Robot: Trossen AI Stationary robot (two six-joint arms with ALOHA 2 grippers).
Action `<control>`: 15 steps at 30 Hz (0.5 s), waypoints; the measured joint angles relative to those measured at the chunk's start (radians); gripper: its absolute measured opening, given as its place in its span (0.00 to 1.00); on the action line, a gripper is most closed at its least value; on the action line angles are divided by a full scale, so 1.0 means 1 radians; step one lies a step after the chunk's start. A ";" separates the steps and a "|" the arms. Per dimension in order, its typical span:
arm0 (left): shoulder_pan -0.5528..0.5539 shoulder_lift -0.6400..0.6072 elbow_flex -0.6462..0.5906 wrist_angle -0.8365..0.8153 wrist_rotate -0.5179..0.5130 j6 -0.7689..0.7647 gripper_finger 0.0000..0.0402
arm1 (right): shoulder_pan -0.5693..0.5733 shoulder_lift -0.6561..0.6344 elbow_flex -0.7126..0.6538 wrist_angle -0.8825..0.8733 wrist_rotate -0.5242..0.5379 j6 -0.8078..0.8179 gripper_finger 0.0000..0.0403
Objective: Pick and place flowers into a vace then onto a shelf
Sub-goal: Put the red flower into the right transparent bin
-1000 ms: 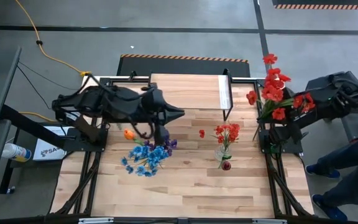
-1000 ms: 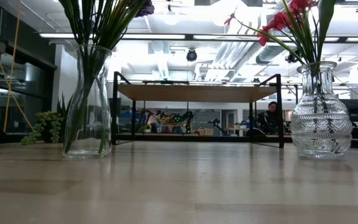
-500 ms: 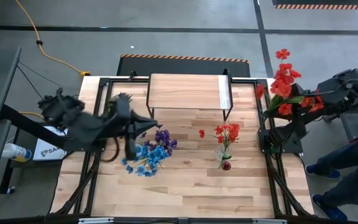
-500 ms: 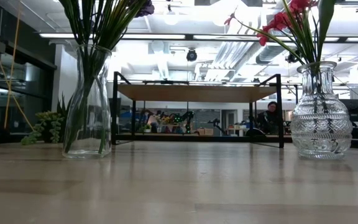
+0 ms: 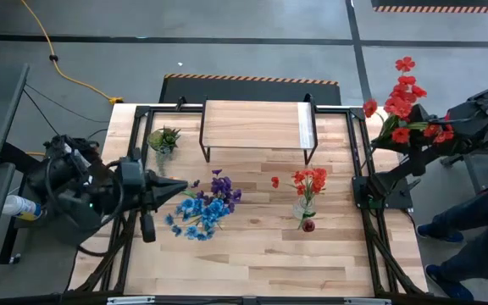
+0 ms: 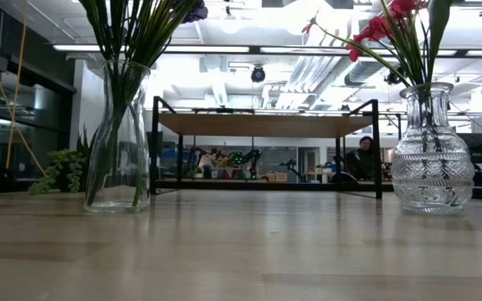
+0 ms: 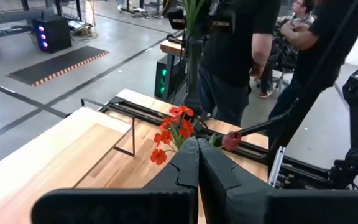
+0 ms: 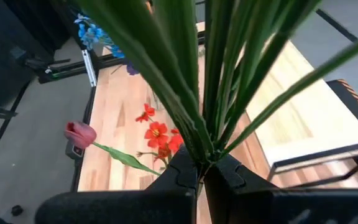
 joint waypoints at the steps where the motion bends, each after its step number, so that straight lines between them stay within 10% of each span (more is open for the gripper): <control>1: -0.008 0.001 0.000 -0.011 -0.010 -0.011 0.10 | 0.000 -0.006 0.000 -0.004 0.005 0.002 0.00; 15: -0.035 0.039 0.000 -0.142 -0.050 -0.188 0.10 | 0.000 -0.101 -0.078 -0.034 0.020 0.069 0.00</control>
